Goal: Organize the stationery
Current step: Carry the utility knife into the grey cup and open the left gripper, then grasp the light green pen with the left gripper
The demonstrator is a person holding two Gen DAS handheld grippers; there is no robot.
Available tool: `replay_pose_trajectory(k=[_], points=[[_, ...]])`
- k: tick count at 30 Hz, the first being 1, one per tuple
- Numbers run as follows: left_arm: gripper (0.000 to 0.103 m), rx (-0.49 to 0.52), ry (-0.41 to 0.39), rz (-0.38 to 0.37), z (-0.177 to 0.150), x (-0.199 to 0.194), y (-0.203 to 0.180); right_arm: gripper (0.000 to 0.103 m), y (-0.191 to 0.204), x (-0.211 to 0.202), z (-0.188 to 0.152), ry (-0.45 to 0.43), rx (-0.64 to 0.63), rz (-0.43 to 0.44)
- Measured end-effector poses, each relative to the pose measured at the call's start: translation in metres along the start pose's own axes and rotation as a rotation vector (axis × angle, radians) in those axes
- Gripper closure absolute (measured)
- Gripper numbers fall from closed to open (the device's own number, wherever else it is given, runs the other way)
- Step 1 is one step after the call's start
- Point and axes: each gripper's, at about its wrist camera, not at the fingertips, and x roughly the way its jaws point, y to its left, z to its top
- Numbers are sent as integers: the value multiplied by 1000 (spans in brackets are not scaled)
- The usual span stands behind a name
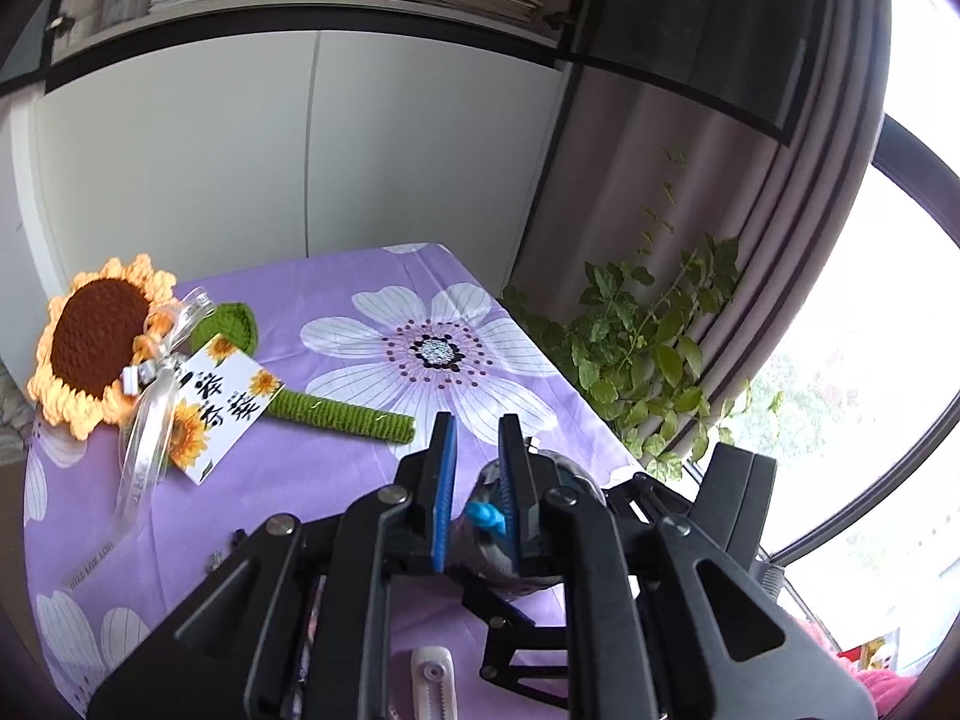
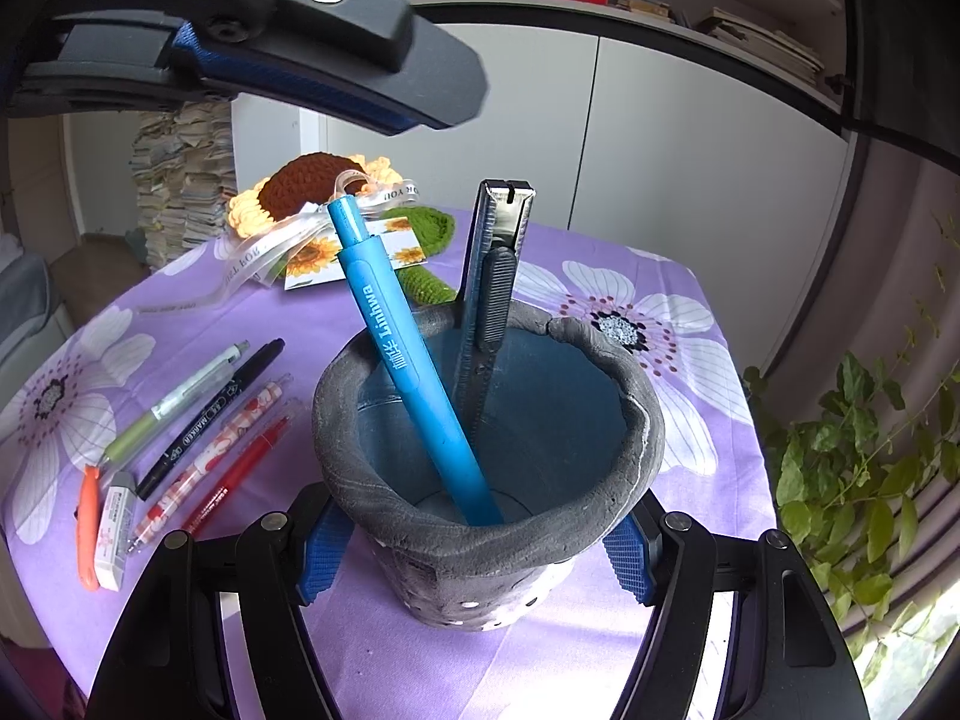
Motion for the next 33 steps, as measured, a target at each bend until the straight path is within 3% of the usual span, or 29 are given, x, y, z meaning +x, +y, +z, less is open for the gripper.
replay_pose_trajectory(k=[1,2,3,4,5,8,12,18,24,26,33], points=[[86,-25,-18,6,2,-8,7,31,0,0,0,0,0,0],[75,-46,-39,23,2,-15,14,31,0,0,0,0,0,0],[67,-63,-58,56,3,-22,23,31,0,0,0,0,0,0],[52,-77,-71,92,2,-27,30,31,1,0,0,0,0,0],[48,-97,-86,152,-1,-33,42,31,0,0,0,0,0,0],[49,-163,-50,261,-15,-35,77,31,0,0,0,0,0,0],[51,-285,97,346,-47,-15,121,31,0,0,0,1,0,-2],[57,-291,238,375,-79,14,141,31,0,1,0,2,0,-2],[61,-290,268,381,-78,32,140,31,0,1,1,4,1,-4],[75,-287,285,396,-77,39,140,31,1,1,1,4,1,-4],[77,-313,309,430,-75,50,144,31,1,1,1,4,2,-4]])
